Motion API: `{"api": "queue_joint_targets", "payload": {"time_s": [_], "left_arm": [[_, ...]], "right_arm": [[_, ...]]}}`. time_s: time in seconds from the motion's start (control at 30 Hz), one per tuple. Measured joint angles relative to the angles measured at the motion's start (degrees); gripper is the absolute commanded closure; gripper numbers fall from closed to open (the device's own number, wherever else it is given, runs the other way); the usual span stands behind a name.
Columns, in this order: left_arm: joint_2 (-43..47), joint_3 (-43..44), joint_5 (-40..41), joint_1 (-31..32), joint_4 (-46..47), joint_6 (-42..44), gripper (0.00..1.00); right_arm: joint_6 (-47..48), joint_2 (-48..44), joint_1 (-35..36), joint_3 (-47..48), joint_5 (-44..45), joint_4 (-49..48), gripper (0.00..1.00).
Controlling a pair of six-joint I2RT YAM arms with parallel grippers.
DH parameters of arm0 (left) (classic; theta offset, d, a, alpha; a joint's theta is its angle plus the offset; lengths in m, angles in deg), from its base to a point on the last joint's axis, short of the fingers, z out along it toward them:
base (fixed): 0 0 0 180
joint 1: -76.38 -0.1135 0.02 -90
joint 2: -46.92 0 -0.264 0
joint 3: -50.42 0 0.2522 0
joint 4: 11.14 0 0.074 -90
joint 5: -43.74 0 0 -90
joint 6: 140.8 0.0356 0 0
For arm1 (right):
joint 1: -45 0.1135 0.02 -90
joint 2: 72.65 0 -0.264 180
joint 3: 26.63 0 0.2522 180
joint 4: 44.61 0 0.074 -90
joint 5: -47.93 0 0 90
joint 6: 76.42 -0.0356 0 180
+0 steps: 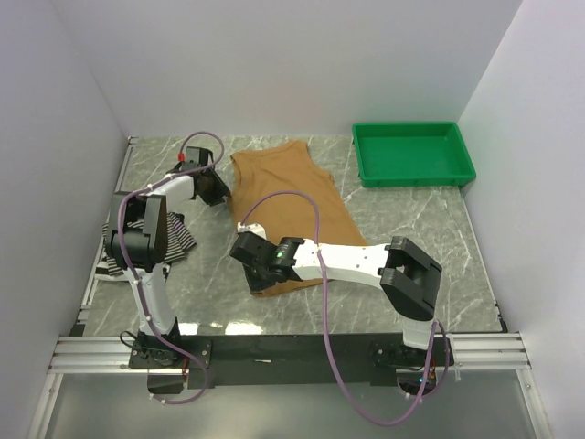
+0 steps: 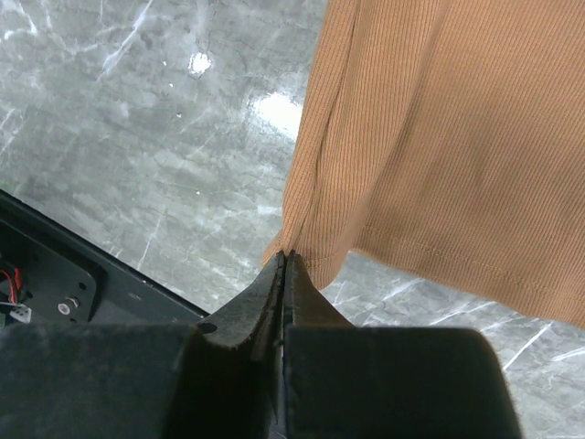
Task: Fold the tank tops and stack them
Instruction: Fold the tank top
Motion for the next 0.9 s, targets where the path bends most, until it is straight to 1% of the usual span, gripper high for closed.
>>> {"api": "queue_joint_targets", "payload": {"time_s": [0.07,0.2,0.33,0.37,0.57,0.6,0.67,0.73,0.9], "left_arm": [[0.00,0.09,0.24,-0.02,-0.26,0.20,0.65],[-0.13,0.68,0.20,0.33,-1.09,1.25,0.53],[-0.13,0.72,0.17,1.25,-1.03,1.66,0.54],[-0.13,0.72,0.17,1.46,-1.03,1.73,0.56],[-0.15,0.72,0.96,2.03,-1.16,2.51,0.76],[-0.24,0.76,1.33,2.05,-1.25,2.56,0.82],[-0.87,1.20,2.01,2.03,-1.57,2.73,0.88],[-1.70,1.81,2.51,2.03,-2.05,2.89,0.99],[-1.95,2.95,4.98,2.03,-3.34,2.99,1.00]], "right_arm": [[0.00,0.00,0.00,-0.02,-0.04,0.00,1.00],[0.00,0.00,0.00,-0.02,-0.26,-0.02,1.00],[0.00,0.02,0.00,-0.13,-0.44,-0.31,1.00],[-0.02,0.02,0.00,-0.13,-0.46,-0.39,1.00],[-0.02,0.02,0.00,-0.59,-0.85,-1.09,1.00],[-0.02,0.02,0.00,-0.72,-0.85,-1.22,1.00],[-0.02,0.02,0.00,-0.96,-0.94,-1.29,1.00],[-0.02,0.02,0.00,-1.16,-1.09,-1.36,1.00],[0.00,0.00,0.00,-2.16,-2.01,-2.43,1.00]]}}
